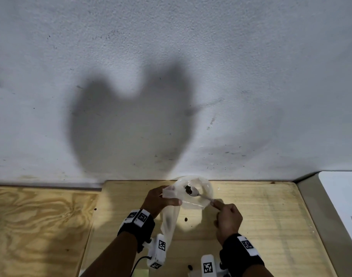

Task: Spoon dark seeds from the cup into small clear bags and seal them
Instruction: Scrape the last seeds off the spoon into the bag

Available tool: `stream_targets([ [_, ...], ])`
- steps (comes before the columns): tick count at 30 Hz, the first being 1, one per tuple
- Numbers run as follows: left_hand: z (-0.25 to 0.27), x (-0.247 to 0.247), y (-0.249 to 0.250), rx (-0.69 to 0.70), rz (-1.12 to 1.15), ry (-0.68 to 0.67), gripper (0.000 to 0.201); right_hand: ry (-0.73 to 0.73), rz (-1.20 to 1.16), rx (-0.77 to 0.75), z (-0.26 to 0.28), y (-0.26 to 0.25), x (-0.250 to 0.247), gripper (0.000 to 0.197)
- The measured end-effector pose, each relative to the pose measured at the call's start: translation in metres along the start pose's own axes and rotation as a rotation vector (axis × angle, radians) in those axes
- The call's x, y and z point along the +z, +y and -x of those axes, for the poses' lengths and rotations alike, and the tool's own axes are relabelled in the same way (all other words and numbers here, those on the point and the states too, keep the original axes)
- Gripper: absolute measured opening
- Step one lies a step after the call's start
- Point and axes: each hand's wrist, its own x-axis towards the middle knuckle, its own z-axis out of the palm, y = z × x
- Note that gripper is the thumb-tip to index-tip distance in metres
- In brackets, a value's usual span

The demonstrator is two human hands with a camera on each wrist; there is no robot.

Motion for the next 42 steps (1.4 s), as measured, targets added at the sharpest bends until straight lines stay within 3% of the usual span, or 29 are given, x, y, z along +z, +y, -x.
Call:
stream_targets([
  [4,-0.005,-0.003,-0.004,-0.048,0.106,0.019,0.076,0.034,0.021,-0.061,-0.006,-0.001,-0.007,0.02],
  [9,-0.002,-0.002,-0.006,-0.065,0.21,0.012,0.069,0.07,0.04,-0.106,-0.004,0.003,-0.007,0.024],
  [20,-0.003,-0.003,-0.011,-0.068,0.243,-0.02,0.078,0.035,0.21,-0.269,-0.003,0.005,0.014,0.04],
  [34,-0.005,-0.008,-0.012,-0.07,0.204,0.003,0.074,-0.11,0.298,-0.429,-0.004,0.007,0.013,0.041],
  [42,-0.005,-0.008,-0.01,-0.062,0.185,-0.003,0.071,-0.139,0.296,-0.418,-0.003,0.013,0.016,0.035],
])
